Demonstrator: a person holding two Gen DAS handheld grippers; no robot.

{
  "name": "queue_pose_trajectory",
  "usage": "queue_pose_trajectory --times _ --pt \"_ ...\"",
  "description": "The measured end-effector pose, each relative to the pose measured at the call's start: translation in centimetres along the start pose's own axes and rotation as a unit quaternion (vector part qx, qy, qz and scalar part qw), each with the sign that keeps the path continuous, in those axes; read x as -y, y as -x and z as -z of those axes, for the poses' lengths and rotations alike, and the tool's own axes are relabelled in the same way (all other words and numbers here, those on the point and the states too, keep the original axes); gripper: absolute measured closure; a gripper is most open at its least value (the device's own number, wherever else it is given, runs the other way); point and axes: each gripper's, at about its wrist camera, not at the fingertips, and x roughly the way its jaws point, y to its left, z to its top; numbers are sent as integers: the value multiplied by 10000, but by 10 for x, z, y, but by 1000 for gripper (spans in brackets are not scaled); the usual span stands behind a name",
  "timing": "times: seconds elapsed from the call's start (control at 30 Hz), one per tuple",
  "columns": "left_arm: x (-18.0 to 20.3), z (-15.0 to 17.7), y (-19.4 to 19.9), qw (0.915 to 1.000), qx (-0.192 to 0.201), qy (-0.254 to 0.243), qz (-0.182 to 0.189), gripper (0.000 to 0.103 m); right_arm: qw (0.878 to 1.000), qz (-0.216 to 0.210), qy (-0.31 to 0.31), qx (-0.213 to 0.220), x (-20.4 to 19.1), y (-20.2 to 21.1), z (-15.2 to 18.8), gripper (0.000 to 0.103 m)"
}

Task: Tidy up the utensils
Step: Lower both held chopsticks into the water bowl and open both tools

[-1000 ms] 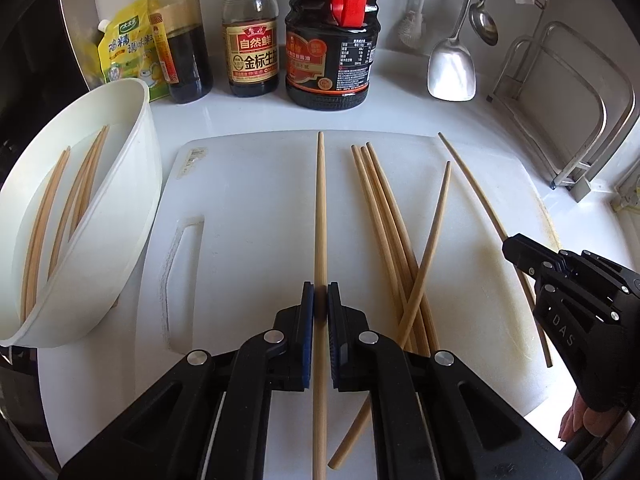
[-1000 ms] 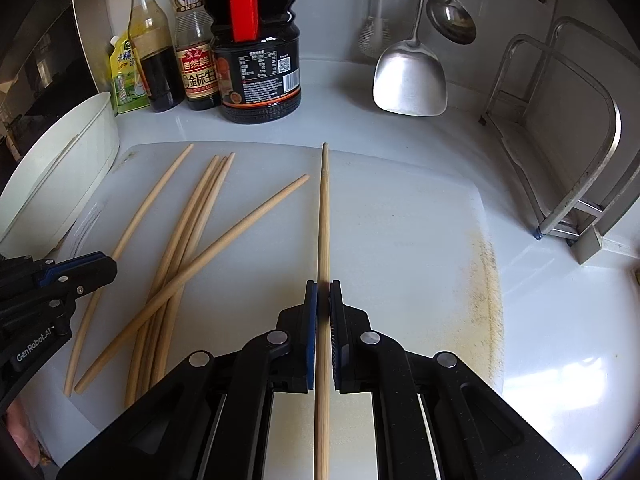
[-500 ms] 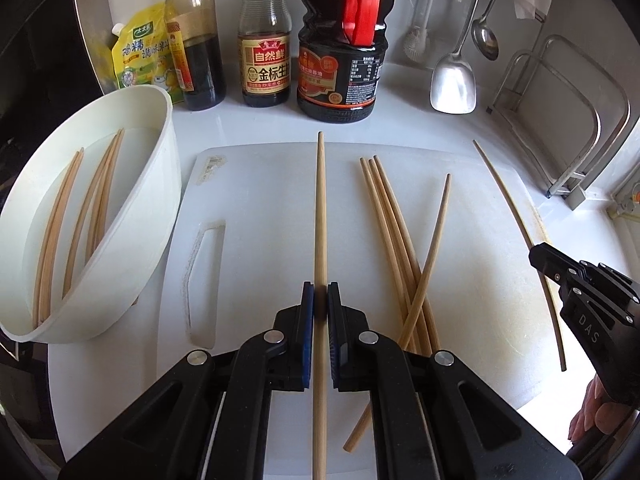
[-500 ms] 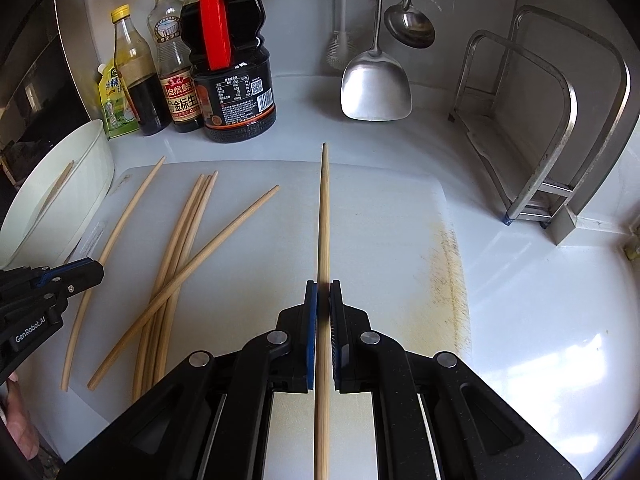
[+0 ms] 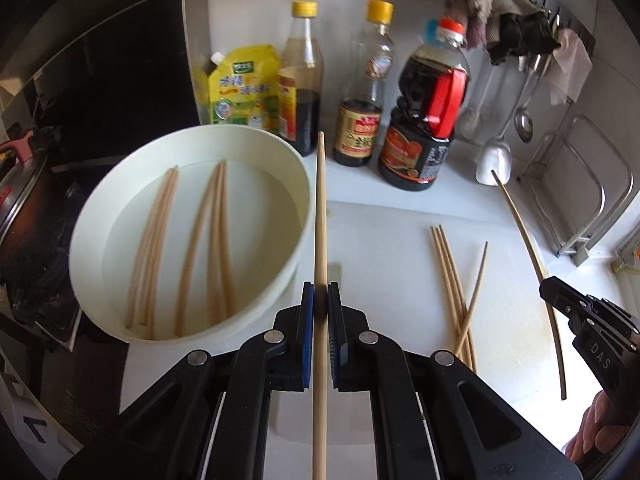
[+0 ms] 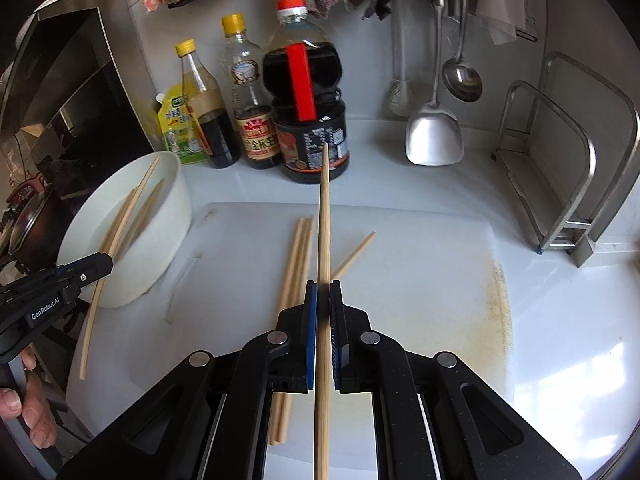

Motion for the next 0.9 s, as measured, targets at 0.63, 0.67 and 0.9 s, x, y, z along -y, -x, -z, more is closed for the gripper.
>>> queue_pose_trajectory --times 0.63,0.67,0.9 --pt "-154 -67 -8 9987 134 234 -435 95 9907 -1195 627 -148 -206 -87 -86 97" --pt "-157 -69 -15 9990 74 212 -394 95 9907 -1200 609 -201 -211 -95 -87 97" --pt "-168 -70 -60 9990 -269 32 -361 95 9921 -1034 369 -610 -232 -145 -85 97"
